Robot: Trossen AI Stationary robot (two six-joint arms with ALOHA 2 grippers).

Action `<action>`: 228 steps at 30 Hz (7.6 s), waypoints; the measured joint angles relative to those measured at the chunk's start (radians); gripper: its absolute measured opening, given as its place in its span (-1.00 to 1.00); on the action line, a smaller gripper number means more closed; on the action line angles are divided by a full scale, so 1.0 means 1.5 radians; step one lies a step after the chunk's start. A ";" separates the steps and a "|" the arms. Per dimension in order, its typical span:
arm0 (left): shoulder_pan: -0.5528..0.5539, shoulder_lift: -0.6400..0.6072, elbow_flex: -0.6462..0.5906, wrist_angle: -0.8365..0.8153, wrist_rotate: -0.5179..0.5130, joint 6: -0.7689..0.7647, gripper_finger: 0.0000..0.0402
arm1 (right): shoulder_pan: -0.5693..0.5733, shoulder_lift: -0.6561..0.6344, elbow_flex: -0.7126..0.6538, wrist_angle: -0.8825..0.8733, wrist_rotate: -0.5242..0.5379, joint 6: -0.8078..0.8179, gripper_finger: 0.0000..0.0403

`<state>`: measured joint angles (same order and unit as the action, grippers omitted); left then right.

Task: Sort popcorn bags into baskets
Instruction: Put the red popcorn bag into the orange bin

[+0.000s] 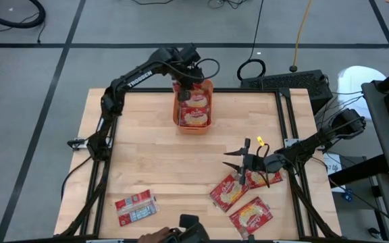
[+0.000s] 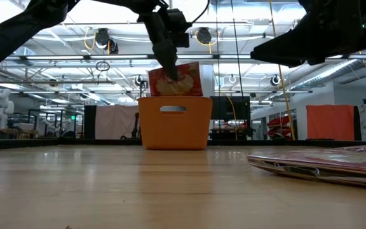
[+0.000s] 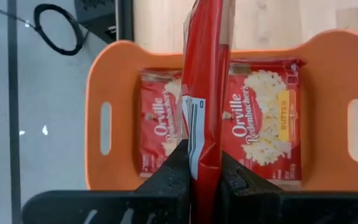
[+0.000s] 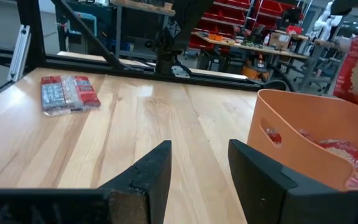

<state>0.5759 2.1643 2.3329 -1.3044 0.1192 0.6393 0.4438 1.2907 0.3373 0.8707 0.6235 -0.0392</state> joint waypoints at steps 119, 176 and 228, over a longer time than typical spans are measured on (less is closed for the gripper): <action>0.031 0.003 -0.485 0.633 -0.028 -0.031 -0.98 | 0.013 0.000 -0.002 -0.028 0.002 0.045 -0.25; -0.705 -0.308 -0.900 1.028 -0.353 -0.509 -0.78 | 0.201 0.045 0.231 -0.546 -0.014 0.406 -0.25; -0.692 -0.149 -0.899 1.090 -0.384 -0.658 -0.05 | 0.140 0.192 0.230 -0.370 0.001 0.363 -0.25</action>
<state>-0.4614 1.9405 0.9852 0.3304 -0.4570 -0.3482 0.6532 1.5783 0.6823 0.3158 0.6256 0.5055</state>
